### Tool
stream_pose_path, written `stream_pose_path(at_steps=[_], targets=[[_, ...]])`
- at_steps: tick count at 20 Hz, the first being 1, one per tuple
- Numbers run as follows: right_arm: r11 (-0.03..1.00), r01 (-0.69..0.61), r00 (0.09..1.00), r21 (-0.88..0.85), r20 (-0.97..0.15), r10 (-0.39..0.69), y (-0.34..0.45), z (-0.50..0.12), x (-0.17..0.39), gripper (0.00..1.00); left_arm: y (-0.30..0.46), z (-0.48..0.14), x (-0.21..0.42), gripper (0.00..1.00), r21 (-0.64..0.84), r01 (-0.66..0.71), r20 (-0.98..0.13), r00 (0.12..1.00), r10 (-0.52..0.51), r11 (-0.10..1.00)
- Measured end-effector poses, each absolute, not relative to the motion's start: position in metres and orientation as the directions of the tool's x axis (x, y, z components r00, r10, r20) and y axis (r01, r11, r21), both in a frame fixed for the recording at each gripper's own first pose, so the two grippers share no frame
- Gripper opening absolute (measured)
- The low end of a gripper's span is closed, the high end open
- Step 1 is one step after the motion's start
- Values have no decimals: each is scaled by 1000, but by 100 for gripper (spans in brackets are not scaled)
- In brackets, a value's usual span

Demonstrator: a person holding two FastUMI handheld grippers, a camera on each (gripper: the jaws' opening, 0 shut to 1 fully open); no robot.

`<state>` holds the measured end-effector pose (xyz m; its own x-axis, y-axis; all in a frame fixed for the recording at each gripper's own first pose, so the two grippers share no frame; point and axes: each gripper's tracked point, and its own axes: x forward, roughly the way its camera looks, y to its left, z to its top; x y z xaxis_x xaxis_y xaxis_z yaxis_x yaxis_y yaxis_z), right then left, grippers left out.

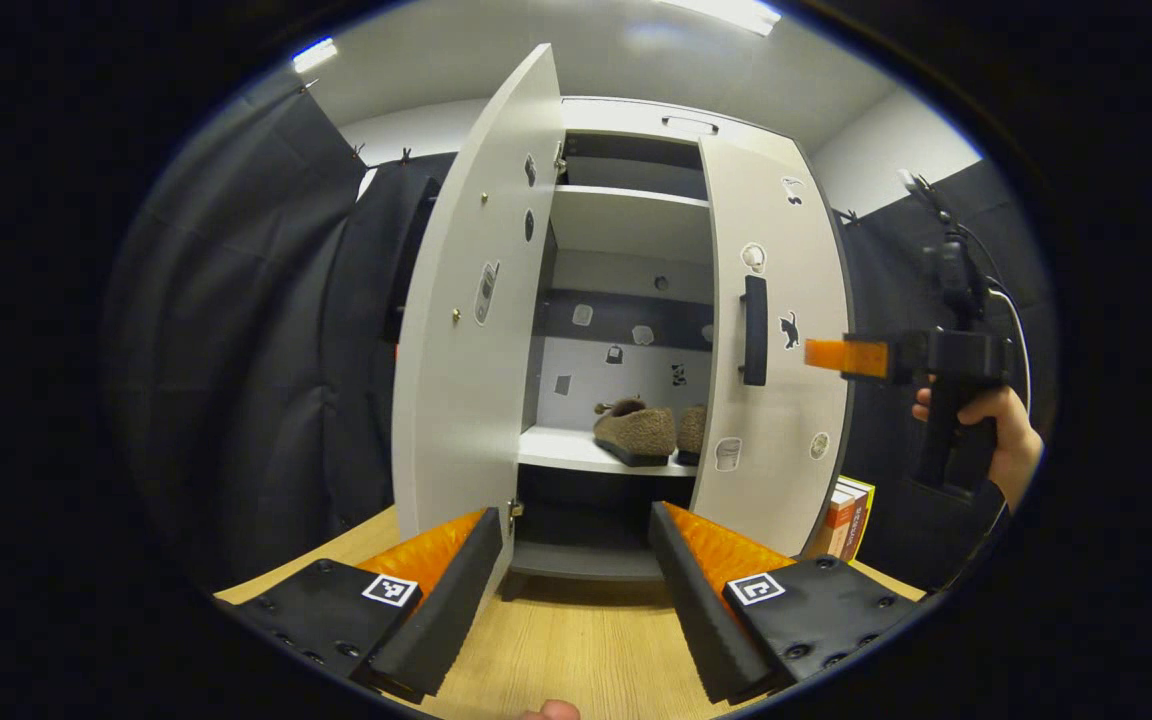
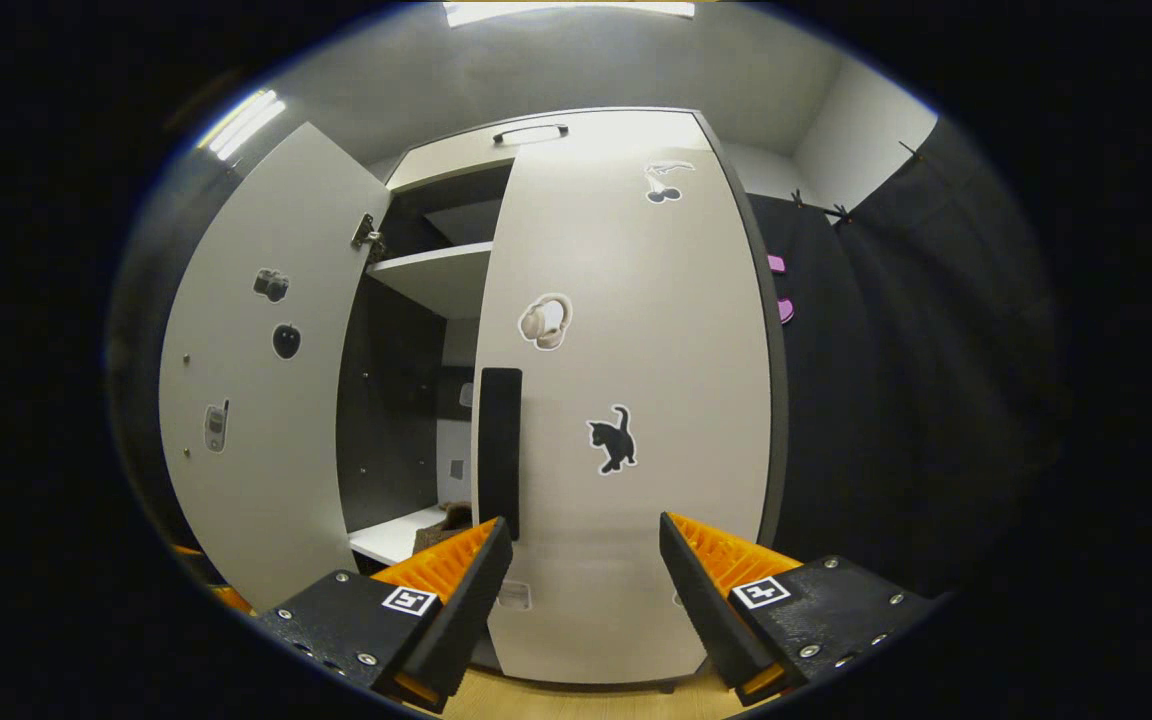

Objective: Grab one shoe with the right hand and put it into the shoe cabinet, grab the other shoe with the left hand and put it into the shoe cabinet; then close the right door with the right hand and the left door with the left hand.

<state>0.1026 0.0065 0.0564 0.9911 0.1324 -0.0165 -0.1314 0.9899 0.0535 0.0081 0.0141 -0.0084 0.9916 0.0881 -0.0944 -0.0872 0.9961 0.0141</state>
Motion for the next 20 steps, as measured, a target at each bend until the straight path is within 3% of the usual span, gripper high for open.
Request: stream_pose_path(at_steps=[8, 9, 11, 12, 15, 20], targets=[[994, -75, 993, 80, -85, 82, -20, -7, 26, 92, 48, 8, -4, 94, 44, -176, -71, 981, 179, 983], [995, -69, 994, 74, -84, 75, -22, -13, 19, 92, 51, 9, -5, 99, 37, -185, -70, 980, 187, 982], [996, -50, 995, 71, -83, 56, -26, -24, 8, 92, 59, 14, -6, 94, 26, -206, -70, 976, 207, 978], [996, -45, 995, 77, -84, 51, -26, -28, 4, 92, 68, 22, -8, 99, 27, -224, -63, 972, 225, 974], [995, -29, 995, 95, -92, 38, -28, -35, -2, 92, 113, 53, -13, 94, 38, -301, -32, 953, 302, 953], [997, -17, 995, 75, -96, 24, -36, -36, 0, 92, 189, 111, 8, 96, 130, -409, 52, 913, 406, 903]])
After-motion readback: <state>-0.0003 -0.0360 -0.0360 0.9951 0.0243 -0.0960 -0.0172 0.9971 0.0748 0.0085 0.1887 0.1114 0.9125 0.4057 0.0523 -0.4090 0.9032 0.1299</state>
